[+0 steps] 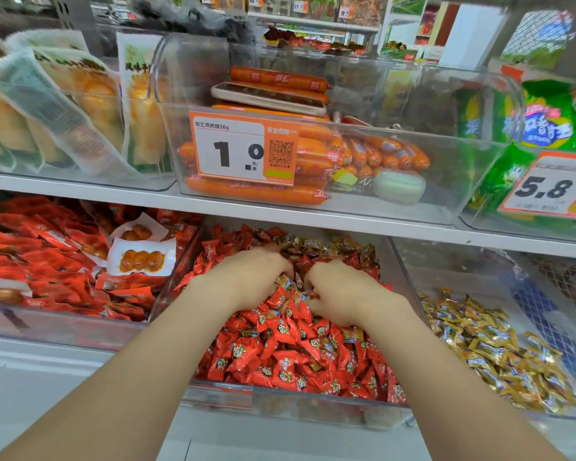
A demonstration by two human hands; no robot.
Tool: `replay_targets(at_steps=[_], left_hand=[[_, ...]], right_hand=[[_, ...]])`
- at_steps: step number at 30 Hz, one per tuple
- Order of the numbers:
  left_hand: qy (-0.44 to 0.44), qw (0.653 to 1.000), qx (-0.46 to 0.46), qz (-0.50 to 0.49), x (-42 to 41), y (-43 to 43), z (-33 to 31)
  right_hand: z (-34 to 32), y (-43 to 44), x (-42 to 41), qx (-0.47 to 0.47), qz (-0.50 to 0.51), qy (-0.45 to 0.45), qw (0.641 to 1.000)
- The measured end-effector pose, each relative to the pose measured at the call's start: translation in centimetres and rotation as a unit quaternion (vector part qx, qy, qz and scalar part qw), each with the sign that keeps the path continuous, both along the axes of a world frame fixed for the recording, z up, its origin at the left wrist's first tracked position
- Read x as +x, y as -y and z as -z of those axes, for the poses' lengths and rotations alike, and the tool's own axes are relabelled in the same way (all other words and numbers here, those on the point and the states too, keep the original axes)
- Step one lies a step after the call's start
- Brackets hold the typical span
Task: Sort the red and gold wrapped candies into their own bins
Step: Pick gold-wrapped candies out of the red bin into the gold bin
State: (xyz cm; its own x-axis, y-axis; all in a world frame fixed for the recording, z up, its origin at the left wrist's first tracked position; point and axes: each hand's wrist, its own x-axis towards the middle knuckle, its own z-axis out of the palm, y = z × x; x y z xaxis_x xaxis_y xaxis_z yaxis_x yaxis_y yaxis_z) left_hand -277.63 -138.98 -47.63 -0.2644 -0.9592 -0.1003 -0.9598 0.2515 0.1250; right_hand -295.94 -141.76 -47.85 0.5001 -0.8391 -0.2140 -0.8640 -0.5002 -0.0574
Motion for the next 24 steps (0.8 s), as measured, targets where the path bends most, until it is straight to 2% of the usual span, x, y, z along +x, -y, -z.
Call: replay_targets(at_steps=[4, 7, 10, 15, 18, 20, 22, 24], left_hand=[[-0.026, 0.999, -0.036, -0.021, 0.5, 0.2, 0.6], [-0.036, 0.998, -0.033, -0.04, 0.9, 0.0, 0.7], [-0.027, 0.999, -0.028, -0.034, 0.7, -0.3, 0.5], [-0.043, 0.996, -0.054, -0.053, 0.0, -0.8, -0.1], [-0.136, 0.985, -0.063, -0.081, 0.1, -1.0, -0.5], [-0.234, 0.963, -0.094, -0.094, 0.2, -1.3, -0.8], [-0.34, 0.921, -0.138, -0.129, -0.2, -2.2, -1.2], [-0.446, 0.867, -0.147, -0.169, -0.9, -3.5, -1.5]], right_hand=[[0.3, -0.2, -0.7, 0.021, -0.011, 0.084, 0.996], [-0.7, -0.5, -1.8, 0.034, 0.021, 0.189, 0.981], [-1.7, -1.1, -2.8, 0.054, 0.073, 0.275, 0.957], [-1.6, -1.9, -3.6, 0.185, 0.142, 0.391, 0.89], [-2.1, -2.5, -3.9, 0.248, 0.15, 0.451, 0.844], [-2.7, -3.3, -4.1, 0.311, 0.163, 0.494, 0.795], [-3.3, -4.5, -4.4, 0.366, 0.176, 0.526, 0.747], [-3.9, -5.5, -5.0, 0.397, 0.185, 0.547, 0.714]])
